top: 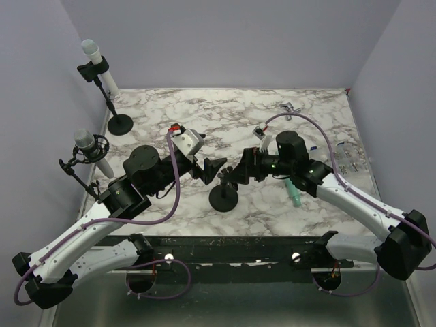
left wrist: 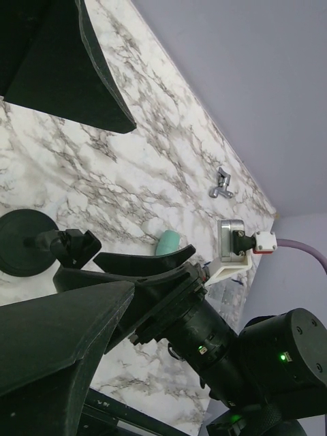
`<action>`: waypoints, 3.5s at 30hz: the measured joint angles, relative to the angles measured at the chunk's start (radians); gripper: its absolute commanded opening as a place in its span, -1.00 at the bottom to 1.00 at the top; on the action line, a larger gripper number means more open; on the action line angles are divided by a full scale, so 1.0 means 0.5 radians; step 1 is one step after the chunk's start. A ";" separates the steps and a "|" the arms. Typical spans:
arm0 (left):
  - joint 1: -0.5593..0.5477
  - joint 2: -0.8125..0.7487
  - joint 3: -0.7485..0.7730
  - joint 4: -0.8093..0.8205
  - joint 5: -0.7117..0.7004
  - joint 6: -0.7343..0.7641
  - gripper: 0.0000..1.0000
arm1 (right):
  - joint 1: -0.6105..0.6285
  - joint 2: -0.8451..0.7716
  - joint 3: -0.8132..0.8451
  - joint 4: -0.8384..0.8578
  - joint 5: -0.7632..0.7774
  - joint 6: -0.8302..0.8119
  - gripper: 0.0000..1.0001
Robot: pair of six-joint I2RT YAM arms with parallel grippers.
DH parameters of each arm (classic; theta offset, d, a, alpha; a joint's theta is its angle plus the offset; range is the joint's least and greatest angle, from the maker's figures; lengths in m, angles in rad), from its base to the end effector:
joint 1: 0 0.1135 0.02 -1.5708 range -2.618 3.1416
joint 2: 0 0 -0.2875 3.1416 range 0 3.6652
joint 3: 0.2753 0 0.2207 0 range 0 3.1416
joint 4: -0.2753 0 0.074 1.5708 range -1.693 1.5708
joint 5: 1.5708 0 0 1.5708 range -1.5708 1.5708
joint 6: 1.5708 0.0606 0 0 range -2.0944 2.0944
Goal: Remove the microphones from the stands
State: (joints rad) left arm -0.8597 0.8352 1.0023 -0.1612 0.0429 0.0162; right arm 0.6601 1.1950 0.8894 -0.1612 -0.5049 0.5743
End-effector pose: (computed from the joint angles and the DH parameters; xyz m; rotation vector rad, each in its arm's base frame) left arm 0.1032 -0.1237 0.4219 0.7130 1.4409 -0.6933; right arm 0.1783 0.1756 0.3171 -0.4432 2.1815 1.2461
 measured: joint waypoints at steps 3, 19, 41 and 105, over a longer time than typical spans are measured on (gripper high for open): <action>0.000 -0.001 0.000 -0.002 -0.005 0.001 0.86 | 0.003 -0.015 -0.064 0.074 -0.107 0.008 1.00; -0.013 -0.001 0.000 -0.007 -0.008 0.002 0.86 | 0.017 0.055 -0.228 0.440 -0.283 0.179 0.12; -0.037 0.000 0.000 -0.010 -0.015 0.007 0.86 | 0.029 0.111 -0.077 0.432 0.000 0.193 -0.99; -0.137 0.053 0.000 -0.012 -0.034 0.051 0.86 | -0.526 0.851 0.973 0.063 0.080 -1.463 1.00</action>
State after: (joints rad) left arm -0.9279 0.8616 1.0023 -0.1673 0.0261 0.0418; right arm 0.3969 1.6203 1.3758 -0.1295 -0.4648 -0.1574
